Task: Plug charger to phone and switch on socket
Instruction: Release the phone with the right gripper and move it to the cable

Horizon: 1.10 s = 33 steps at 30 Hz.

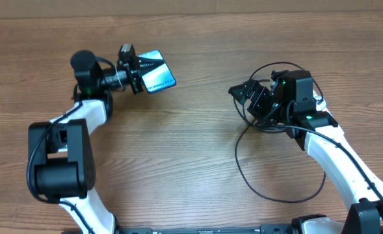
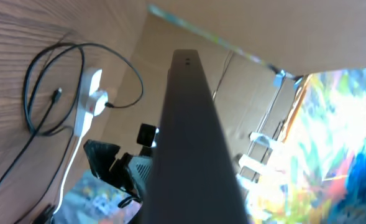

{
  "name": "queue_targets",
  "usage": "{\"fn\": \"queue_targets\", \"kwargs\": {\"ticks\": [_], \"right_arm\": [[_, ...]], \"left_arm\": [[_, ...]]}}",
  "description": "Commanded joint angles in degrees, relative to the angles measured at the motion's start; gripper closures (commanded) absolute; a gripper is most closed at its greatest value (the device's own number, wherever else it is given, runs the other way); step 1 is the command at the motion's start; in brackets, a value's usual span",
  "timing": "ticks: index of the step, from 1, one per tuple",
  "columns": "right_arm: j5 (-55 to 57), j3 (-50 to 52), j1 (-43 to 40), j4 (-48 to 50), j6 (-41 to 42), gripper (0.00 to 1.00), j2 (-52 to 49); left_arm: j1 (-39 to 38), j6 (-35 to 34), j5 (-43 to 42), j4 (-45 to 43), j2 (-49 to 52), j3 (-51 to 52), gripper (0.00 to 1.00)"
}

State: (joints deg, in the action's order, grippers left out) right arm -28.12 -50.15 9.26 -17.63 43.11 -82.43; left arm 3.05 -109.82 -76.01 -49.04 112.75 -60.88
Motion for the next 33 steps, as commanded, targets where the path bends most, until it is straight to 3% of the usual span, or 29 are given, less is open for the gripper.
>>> {"fn": "queue_targets", "kwargs": {"ticks": [1,11,16,26,33], "right_arm": [[3.7,-0.5,0.0,-1.2,-3.2,0.0,1.1],[16.9,-0.5,0.0,-7.2,-8.0,0.01,1.1],[22.2,-0.5,0.0,-10.8,-9.1,0.1,0.6],[24.4,-0.5,0.0,-7.4,-8.3,0.3,-6.4],[28.1,-0.5,0.0,-4.7,-5.6,0.5,-8.4]], "left_arm": [[-1.5,-3.3,-3.1,0.0,3.4,-3.1,0.96],[-3.8,-9.7,0.8,-0.4,8.1,-5.6,0.96],[-4.2,-9.5,1.8,-0.5,9.0,-8.2,0.95],[-4.7,-7.6,1.3,-0.5,9.0,-8.4,0.96],[-5.4,-6.0,1.5,-0.5,9.0,-8.4,0.96]]}}
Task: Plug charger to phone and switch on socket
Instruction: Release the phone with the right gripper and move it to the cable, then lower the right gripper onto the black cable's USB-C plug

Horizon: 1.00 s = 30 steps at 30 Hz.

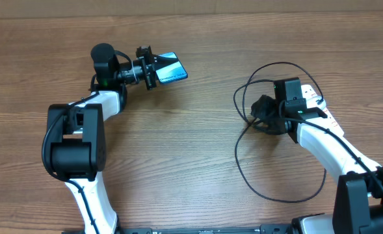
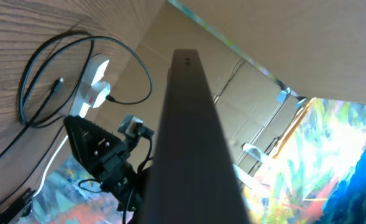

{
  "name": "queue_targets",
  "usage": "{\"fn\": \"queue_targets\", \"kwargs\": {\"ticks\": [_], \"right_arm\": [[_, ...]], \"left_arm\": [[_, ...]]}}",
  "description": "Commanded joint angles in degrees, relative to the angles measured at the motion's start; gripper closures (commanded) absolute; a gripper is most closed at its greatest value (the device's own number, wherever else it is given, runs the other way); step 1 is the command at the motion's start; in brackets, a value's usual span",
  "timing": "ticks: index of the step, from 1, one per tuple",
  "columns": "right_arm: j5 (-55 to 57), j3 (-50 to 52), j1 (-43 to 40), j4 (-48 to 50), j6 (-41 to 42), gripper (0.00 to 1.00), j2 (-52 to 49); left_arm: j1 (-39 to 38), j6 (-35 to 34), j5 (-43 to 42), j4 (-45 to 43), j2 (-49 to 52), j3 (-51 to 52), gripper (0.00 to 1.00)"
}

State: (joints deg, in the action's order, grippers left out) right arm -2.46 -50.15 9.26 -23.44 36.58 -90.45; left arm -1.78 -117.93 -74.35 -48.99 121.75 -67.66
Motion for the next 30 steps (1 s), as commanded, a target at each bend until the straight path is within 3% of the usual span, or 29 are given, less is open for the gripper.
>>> {"fn": "queue_targets", "kwargs": {"ticks": [1,12,25,30], "right_arm": [[2.4,-0.5,0.0,1.5,0.9,0.53,-0.5],[2.2,-0.5,0.2,3.5,4.0,0.56,-6.6],[1.3,-0.5,1.3,6.6,5.7,0.78,-11.5],[1.4,-0.7,1.1,6.1,5.6,0.8,-11.6]], "left_arm": [[-0.6,2.2,-0.2,-0.5,0.0,-1.6,0.96],[-0.9,2.3,-0.2,-0.5,0.0,-1.6,0.96],[-0.9,2.7,-0.2,-0.5,0.0,-1.6,0.95],[-0.9,3.2,-0.3,-0.5,0.0,-1.6,0.96]]}}
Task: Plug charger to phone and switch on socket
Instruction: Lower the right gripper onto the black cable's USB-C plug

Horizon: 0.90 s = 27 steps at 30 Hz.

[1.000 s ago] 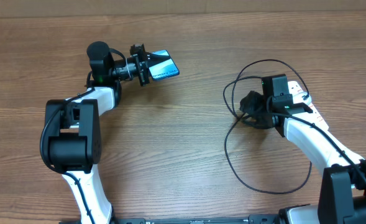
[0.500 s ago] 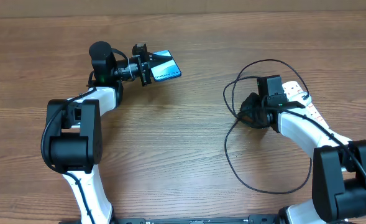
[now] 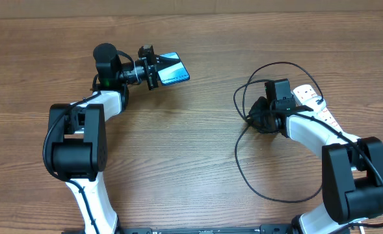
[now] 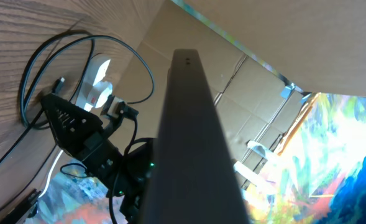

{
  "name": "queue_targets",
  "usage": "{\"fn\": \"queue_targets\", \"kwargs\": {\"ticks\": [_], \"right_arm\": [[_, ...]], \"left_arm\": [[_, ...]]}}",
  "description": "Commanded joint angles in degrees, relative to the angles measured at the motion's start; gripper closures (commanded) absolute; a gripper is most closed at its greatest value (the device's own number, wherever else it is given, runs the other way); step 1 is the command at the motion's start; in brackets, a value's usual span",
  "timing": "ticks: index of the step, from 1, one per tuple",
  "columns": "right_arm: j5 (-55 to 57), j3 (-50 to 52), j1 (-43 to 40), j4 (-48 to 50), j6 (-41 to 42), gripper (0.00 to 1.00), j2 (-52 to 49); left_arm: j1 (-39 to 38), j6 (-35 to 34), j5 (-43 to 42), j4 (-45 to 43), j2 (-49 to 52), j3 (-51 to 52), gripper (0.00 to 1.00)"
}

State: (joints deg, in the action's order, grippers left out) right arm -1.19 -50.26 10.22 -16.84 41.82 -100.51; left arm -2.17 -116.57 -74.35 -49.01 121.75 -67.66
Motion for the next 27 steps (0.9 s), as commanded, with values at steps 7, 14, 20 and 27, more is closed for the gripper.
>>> {"fn": "queue_targets", "kwargs": {"ticks": [7,14,20,27], "right_arm": [[2.5,-3.7,-1.2,-4.9,-0.2,0.8,-1.6],[2.7,-4.1,-1.2,-4.2,0.0,0.8,-1.6],[2.6,-4.1,-1.2,-2.9,0.0,0.83,-1.6],[2.6,-4.1,-1.2,-2.6,0.0,0.9,-1.6]], "left_arm": [[-0.5,2.6,-0.7,-0.5,0.0,-1.6,0.96],[-0.5,2.6,-0.8,-0.5,0.0,-1.6,0.96],[-0.5,2.6,-0.9,-0.5,0.0,-1.6,0.96],[-0.5,2.6,-1.1,-0.5,0.0,-1.6,0.95]]}}
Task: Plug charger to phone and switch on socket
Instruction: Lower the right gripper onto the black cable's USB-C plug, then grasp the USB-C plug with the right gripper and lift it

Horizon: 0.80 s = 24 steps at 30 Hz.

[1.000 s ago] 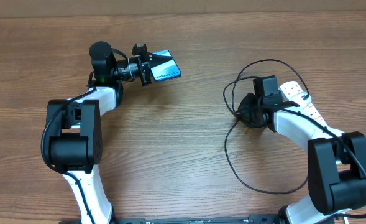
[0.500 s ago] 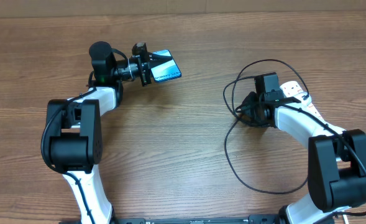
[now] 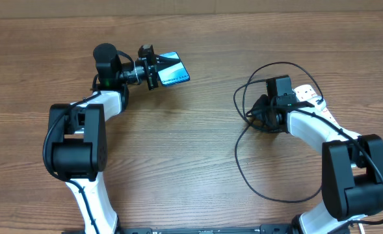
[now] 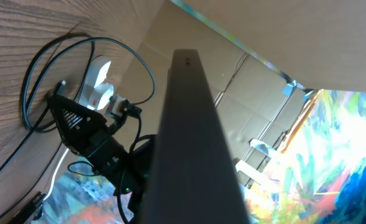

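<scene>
My left gripper (image 3: 157,68) is shut on the phone (image 3: 171,69), holding it off the table at the far left; in the left wrist view the phone's dark edge (image 4: 192,137) fills the middle. The black charger cable (image 3: 242,162) loops across the right side of the table. Its plug tip (image 4: 60,85) lies just left of the white socket strip (image 3: 310,99). My right gripper (image 3: 257,112) is down on the cable loops beside the strip, with its tip close to the plug. Its jaws are hidden under its own body.
The cable's big loop reaches toward the table's front edge at the right. A cardboard wall runs along the back edge. Bare wood lies between the two arms.
My right gripper has shifted slightly toward the plug tip at the cable loops. The left gripper and the phone have not moved.
At first my left gripper held the phone farther left, and the right gripper was raised over the cable with its fingers apart. Then the phone was a little farther right and the right gripper low by the loops. It has stayed there, edging toward the plug.
</scene>
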{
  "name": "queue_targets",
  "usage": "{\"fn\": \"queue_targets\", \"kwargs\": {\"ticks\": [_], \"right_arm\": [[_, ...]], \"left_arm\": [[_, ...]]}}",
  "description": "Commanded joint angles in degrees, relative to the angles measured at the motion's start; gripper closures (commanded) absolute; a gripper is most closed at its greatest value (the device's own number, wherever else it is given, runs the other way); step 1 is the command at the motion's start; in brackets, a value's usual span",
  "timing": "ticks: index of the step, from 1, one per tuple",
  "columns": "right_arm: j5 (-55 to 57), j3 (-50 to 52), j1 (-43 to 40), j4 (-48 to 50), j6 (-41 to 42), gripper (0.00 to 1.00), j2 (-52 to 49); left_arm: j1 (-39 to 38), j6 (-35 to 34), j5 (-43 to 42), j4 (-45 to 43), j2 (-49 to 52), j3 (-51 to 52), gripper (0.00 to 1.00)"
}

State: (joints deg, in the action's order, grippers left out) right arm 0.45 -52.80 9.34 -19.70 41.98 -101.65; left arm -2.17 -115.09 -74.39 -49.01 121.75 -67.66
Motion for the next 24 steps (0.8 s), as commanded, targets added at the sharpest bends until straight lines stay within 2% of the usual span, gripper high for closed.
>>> {"fn": "queue_targets", "kwargs": {"ticks": [1,3,8,12,16,20,24], "right_arm": [[1.0,-1.6,-0.3,0.3,-0.2,0.93,-0.5],[1.0,-1.6,-0.3,0.3,-0.2,0.96,-0.5],[0.5,-1.6,-0.4,-0.2,-0.2,0.96,-0.5],[-7.7,-3.0,-1.0,-1.4,-5.0,0.96,0.1],[-15.3,-4.8,-1.2,-4.0,-10.2,0.96,3.6],[-23.3,-5.1,-1.2,-6.6,-17.8,0.96,10.9],[-29.3,-5.1,-1.2,-11.8,-25.8,0.96,16.8]], "left_arm": [[-0.5,1.1,-1.0,-0.5,0.0,-1.6,0.96],[-0.5,1.1,-1.1,-0.5,0.0,-1.6,0.95],[-0.5,1.9,-1.7,-0.5,0.0,-1.6,0.96],[-0.5,4.0,-1.8,0.1,0.0,-1.6,0.96],[-0.5,9.2,-2.6,6.1,0.0,-1.6,0.96],[-0.5,17.9,-2.6,15.3,0.0,-1.6,0.96],[-0.5,21.4,-2.6,17.5,0.0,-1.6,0.96]]}}
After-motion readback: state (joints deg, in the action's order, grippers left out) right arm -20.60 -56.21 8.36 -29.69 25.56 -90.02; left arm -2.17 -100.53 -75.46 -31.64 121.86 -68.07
